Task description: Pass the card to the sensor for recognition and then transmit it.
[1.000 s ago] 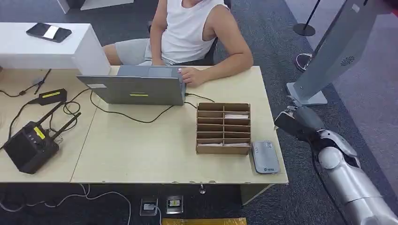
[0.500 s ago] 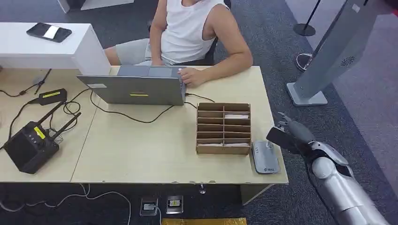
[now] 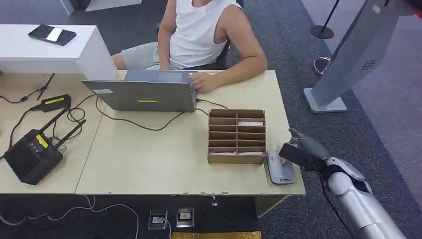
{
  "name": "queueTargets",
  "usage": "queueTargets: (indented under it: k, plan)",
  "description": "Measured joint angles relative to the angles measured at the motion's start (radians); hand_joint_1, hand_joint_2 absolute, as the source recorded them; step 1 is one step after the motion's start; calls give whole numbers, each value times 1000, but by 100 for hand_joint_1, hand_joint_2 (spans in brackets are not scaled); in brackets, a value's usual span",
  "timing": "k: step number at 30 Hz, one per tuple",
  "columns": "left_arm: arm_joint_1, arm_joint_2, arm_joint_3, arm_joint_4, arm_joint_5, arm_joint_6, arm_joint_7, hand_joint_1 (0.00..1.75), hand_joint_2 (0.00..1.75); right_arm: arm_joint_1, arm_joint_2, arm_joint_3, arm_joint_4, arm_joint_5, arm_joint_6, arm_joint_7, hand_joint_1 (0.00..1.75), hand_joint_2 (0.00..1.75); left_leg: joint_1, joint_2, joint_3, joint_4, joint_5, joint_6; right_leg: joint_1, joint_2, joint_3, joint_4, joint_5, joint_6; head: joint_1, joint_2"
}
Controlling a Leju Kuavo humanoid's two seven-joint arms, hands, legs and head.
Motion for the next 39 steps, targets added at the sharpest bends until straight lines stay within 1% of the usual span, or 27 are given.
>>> queueTargets:
  k: [6, 10, 14, 17, 19, 21, 23, 24, 32, 39]
  plan:
    - [1, 0, 0, 0, 5, 2, 0, 0, 175, 13, 10, 2, 3, 5, 10, 2, 175, 175, 0, 0, 0, 0, 0, 0, 0, 0, 1, 0, 0, 0, 0, 0]
    - [2, 0, 3, 0, 7, 3, 0, 0, 175, 7, 17, 4, 10, 19, 0, -7, 175, 175, 0, 0, 0, 0, 0, 0, 0, 0, 1, 0, 0, 0, 0, 0]
    - [2, 0, 11, 0, 12, 5, 0, 0, 175, -10, 18, 13, 18, 35, -40, -14, 175, 175, 0, 0, 0, 0, 0, 0, 0, 0, 1, 0, 0, 0, 0, 0]
    - [2, 0, 18, 0, 11, 7, 0, 0, 175, -35, 18, 14, 23, 51, -105, -21, 175, 175, 0, 0, -1, 0, 0, 0, 0, 0, 1, 0, 0, 0, 0, 0]
    - [2, 0, 19, 0, 7, 8, 0, 0, 175, -69, 21, 11, 24, 65, -169, -24, 175, 175, 0, 0, 0, 0, 0, 0, 0, 0, 0, 0, 1, 0, 0, 0]
    - [1, -1, 19, 0, -1, 8, 0, 0, 175, -113, 26, 2, 26, 67, -248, -32, 175, 175, 0, 0, -1, 0, 0, 0, 0, 0, 0, 0, 1, 0, 0, 0]
    - [0, -1, 19, 0, -9, 7, 0, 0, 175, -155, 32, -10, 27, 66, -301, -39, 175, 175, 0, 0, -1, 0, 0, 0, 0, 0, 0, 0, 1, 0, 0, 0]
    - [0, -1, 19, 0, -11, 7, 1, 0, 175, -181, 36, -11, 27, 66, -314, -41, 175, 175, 0, 0, -1, 0, 0, 0, 0, 0, 0, 0, 1, 0, 0, 0]
    - [-22, -5, 19, 0, -29, 0, 8, 0, 175, -363, 100, -6, 57, 102, -341, -52, 175, 175, 0, 0, -1, 0, 1, 0, 0, 0, 0, 1, 1, 0, 0, 0]
    - [-48, -14, 19, 0, -64, -16, 27, 0, 175, -471, 176, 21, 177, 172, -375, -75, 175, 175, 0, -1, -2, 0, 1, 0, 0, -2, 0, 1, 1, 0, 0, 0]
